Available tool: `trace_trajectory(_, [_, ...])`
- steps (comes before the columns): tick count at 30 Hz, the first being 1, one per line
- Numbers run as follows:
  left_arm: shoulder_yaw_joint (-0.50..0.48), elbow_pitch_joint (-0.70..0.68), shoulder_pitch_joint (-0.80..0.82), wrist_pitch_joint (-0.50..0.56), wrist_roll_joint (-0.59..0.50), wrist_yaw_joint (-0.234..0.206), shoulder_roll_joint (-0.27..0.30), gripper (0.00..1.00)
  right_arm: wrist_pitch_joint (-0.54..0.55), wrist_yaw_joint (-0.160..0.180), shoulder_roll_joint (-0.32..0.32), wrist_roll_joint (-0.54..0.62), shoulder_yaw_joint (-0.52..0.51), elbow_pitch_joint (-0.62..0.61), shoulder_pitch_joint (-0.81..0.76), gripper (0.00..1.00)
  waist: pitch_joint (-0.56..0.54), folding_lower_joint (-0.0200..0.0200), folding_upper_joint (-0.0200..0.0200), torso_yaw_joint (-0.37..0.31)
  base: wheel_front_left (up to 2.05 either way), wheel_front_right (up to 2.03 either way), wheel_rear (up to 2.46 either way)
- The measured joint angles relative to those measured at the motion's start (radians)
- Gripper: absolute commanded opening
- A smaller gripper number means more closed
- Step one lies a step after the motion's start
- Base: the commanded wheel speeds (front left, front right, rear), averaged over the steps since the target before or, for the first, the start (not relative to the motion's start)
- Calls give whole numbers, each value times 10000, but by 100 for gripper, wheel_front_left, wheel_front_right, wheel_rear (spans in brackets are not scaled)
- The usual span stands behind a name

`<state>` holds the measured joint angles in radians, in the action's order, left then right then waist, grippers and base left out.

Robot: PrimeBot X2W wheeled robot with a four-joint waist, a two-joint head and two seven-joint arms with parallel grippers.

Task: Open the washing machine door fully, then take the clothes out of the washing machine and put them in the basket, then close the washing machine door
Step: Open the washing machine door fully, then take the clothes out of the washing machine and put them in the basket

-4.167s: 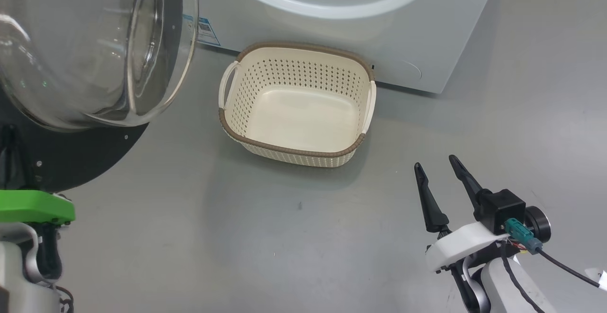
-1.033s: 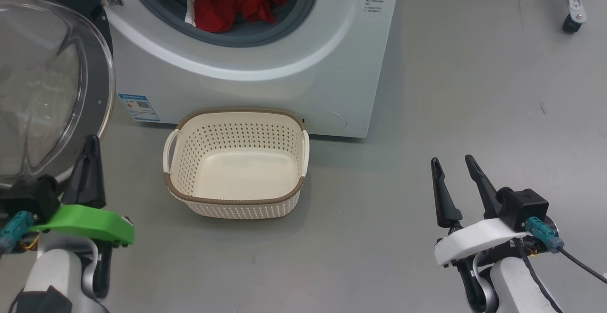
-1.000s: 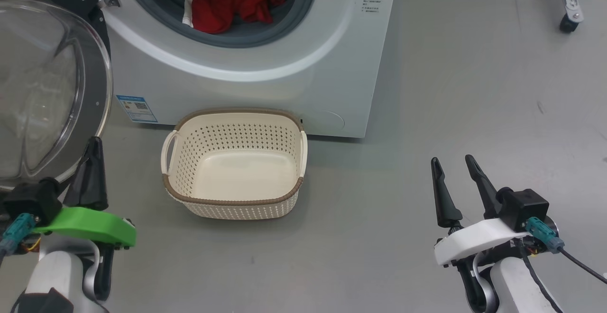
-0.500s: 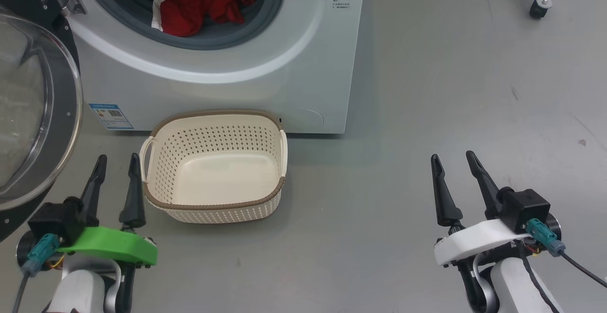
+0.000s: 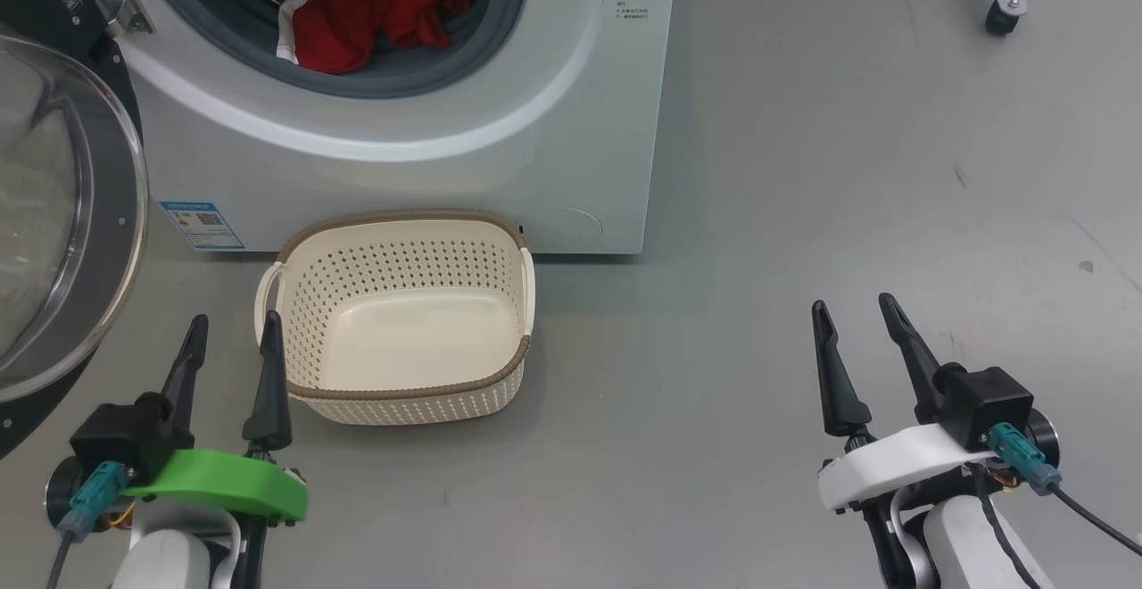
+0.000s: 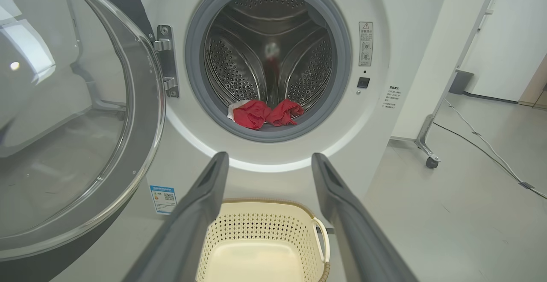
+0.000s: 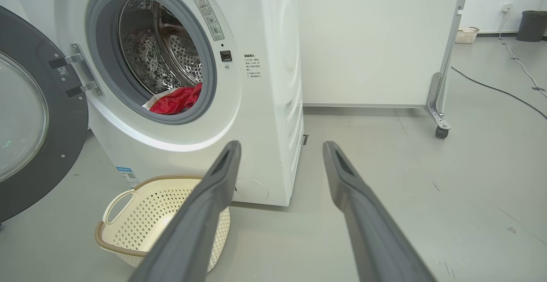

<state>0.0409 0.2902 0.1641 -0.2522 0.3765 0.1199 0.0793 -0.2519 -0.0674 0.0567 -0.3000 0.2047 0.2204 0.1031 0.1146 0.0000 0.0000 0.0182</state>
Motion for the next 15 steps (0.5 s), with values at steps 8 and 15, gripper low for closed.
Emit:
trace_trajectory(8, [52, -69, -188, 0, 61, 0, -42, 100, 0, 10, -4, 40, -42, -136, -98, 100, -1, 0, 0, 9, 0, 0, 0])
trace_trajectory(15, [73, -71, -217, 0, 109, 2, -63, 100, 0, 82, -8, 40, -100, -228, -102, 100, 95, 0, 0, 32, 0, 0, 0])
